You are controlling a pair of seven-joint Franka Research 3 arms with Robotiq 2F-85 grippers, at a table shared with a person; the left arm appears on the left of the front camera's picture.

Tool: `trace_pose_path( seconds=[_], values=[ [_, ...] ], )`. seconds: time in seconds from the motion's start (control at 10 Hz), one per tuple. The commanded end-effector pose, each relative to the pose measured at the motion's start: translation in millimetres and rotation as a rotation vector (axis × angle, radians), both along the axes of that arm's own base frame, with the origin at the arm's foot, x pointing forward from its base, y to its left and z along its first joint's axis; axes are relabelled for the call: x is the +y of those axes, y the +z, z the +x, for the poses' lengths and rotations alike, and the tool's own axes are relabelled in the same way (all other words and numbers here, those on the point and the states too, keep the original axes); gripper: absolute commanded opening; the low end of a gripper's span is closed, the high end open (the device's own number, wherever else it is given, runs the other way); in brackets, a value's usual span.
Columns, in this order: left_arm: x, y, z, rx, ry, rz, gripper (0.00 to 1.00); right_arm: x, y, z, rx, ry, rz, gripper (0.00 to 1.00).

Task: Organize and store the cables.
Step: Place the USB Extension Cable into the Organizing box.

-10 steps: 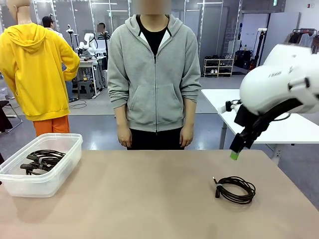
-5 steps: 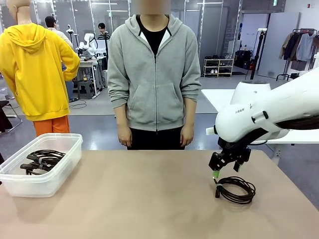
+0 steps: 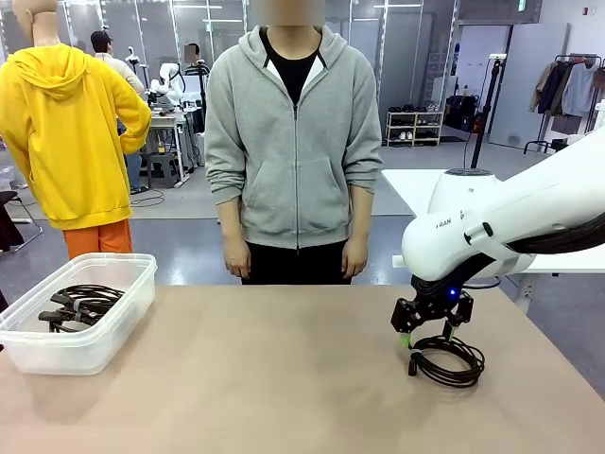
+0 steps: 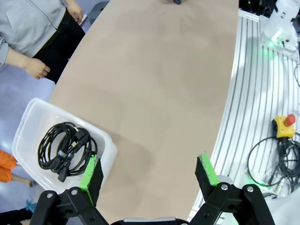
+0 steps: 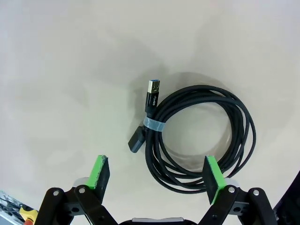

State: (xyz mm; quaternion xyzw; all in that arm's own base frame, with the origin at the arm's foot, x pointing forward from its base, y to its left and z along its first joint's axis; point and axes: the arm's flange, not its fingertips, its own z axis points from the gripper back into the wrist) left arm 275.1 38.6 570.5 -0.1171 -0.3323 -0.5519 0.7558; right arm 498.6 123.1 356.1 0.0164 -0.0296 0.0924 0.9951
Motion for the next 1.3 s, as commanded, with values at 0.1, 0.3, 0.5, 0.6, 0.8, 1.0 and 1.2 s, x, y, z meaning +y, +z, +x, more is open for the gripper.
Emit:
trace_pose_path(
  seconds=[0.1,0.3,0.5,0.6,0.8,1.0,1.2],
  values=[
    [1,3,4,0.003,0.011,0.008,1.0,9,-13,11,0.017,-0.104,0.008,1.0],
    [1,3,4,0.003,0.011,0.008,1.0,16,-28,17,0.022,-0.127,0.0,1.0],
    [1,3,4,0.003,0.011,0.008,1.0,19,-39,21,0.026,-0.144,0.004,1.0],
    [1,3,4,0.003,0.011,0.008,1.0,19,-45,24,0.017,-0.154,0.004,1.0],
    [1,3,4,0.003,0.011,0.008,1.0,18,-51,24,0.02,-0.166,0.023,0.45],
    [1,3,4,0.003,0.011,0.008,1.0,18,-53,24,0.022,-0.177,0.034,0.0],
    [1,3,4,0.003,0.011,0.008,1.0,18,-57,25,0.034,-0.189,0.022,0.0]
  ],
)
